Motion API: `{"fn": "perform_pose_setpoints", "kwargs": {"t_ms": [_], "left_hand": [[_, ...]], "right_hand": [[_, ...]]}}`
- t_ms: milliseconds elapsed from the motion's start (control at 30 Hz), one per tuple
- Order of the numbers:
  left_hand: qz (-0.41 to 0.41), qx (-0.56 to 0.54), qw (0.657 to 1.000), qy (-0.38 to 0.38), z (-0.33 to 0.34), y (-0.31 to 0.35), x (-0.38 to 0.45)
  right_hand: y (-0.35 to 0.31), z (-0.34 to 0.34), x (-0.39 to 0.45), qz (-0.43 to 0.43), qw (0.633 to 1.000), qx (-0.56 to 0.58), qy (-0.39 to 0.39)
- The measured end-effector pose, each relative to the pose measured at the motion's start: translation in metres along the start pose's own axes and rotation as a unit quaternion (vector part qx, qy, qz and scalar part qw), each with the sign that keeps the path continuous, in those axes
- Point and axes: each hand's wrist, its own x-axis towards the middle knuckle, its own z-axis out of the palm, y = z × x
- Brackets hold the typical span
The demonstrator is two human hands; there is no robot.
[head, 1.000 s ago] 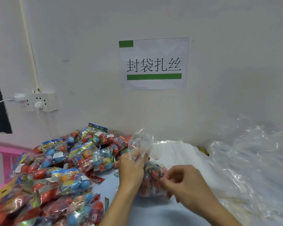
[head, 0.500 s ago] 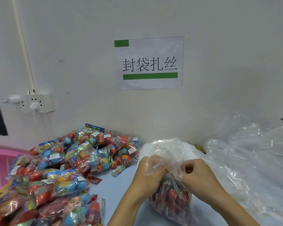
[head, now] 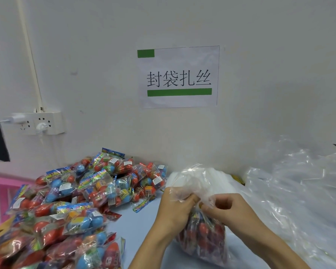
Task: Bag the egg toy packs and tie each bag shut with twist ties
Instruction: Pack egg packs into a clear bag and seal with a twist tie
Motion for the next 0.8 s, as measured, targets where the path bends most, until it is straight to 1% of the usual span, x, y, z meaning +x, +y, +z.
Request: {"fn": "perform_pose_setpoints", "kwargs": {"t_ms": [167, 300, 433, 567, 700, 800], "left_hand": [[-0.045, -0.085, 0.995, -0.004, 0.003, 0.006, -0.002], [-0.095, -0.079, 0.992, 0.005, 0.004, 0.011, -0.002], [-0.133, -0.085, 0.987, -0.003, 0.004, 0.014, -0.002], [-0.125, -0.085, 0.988, -0.006, 0.005, 0.017, -0.004], [-0.109, -0.087, 0.99, 0.006, 0.007, 0.017, -0.006], [-0.101, -0.068, 0.992, 0.015, 0.007, 0.018, -0.006]], "right_hand": [[0.002, 0.002, 0.001, -0.008, 0.999, -0.009, 0.041], [-0.001, 0.005, -0.001, -0.032, 0.996, -0.032, 0.077], [-0.001, 0.006, 0.0, -0.058, 0.991, -0.063, 0.103], [0.0, 0.006, 0.0, -0.065, 0.991, -0.059, 0.102], [0.004, 0.006, 0.002, -0.053, 0.994, -0.051, 0.081], [0.006, 0.004, 0.002, -0.04, 0.996, -0.047, 0.062]]}}
